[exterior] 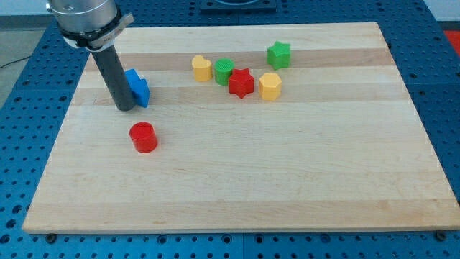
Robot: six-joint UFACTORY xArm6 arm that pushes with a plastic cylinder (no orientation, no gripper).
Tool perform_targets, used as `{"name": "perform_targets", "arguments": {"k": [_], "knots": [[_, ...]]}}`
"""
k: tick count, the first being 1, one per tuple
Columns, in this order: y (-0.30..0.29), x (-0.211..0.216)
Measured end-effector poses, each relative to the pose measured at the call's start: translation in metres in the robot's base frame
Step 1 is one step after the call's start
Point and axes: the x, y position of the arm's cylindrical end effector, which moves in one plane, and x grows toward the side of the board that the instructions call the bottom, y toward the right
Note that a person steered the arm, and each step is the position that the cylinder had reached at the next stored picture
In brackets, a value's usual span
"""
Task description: Push the red star into the red circle
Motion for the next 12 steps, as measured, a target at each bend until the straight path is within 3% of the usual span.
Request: {"name": "perform_targets", "arguments": {"k": [1, 2, 5, 8, 10, 12], "knots": [[0.0, 0.014], [0.04, 0.034], [0.206, 0.015], [0.246, -0.036], [0.231, -0.066], [0.198, -0.046]]}}
